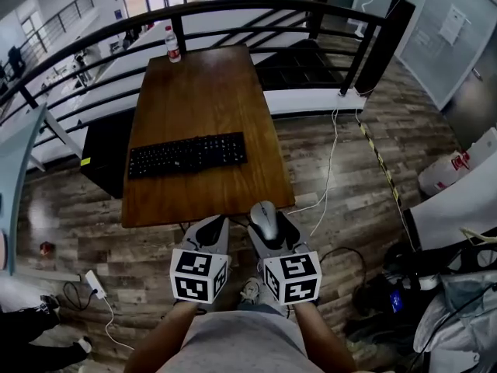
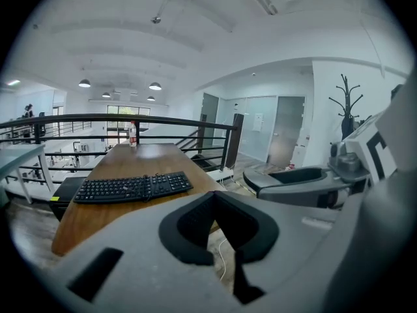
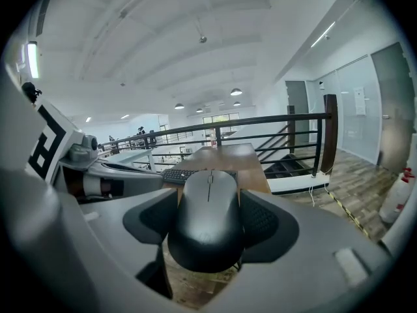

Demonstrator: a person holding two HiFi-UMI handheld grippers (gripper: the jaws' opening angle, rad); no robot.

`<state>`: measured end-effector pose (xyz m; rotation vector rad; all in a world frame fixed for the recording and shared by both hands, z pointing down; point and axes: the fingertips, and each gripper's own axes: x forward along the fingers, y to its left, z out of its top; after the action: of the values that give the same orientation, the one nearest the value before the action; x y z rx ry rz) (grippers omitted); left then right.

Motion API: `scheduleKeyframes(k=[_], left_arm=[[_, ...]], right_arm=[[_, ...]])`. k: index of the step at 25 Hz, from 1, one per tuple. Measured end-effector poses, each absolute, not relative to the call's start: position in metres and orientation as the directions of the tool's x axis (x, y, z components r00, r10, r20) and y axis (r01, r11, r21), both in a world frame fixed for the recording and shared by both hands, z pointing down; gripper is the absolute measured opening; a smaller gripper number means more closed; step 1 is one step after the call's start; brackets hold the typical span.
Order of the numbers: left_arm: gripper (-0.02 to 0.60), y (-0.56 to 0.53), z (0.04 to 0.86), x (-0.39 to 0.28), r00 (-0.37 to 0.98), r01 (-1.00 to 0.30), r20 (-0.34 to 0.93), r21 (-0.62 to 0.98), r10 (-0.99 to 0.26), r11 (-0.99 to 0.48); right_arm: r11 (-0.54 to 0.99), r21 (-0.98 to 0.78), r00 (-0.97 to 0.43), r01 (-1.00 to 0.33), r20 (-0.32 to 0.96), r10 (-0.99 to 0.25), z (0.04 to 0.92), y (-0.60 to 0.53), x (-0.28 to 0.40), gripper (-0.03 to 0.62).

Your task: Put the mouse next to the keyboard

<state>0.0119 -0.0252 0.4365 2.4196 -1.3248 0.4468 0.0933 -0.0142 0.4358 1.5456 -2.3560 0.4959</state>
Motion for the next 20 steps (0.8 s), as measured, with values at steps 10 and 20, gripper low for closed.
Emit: scheduleKeyframes(k=[10,20], left_arm=[[0.0,-0.077,0.436,0.029,0.459,-0.884,0.43,0.132,-0.778,-0.449],[0.0,-0.135,0.445,0.024,0.452,-0.89,0.429,0.153,-0.782,-0.43]], right_arm=[[0.421,-0.136,-0.437,-0.897,0.411,-0.8,0.439,-0.073,0.116,0.304],[0.411,-0.132,-0.425,-0.902,0.442,-0.79,0.456,-0.131,0.119,0.304]])
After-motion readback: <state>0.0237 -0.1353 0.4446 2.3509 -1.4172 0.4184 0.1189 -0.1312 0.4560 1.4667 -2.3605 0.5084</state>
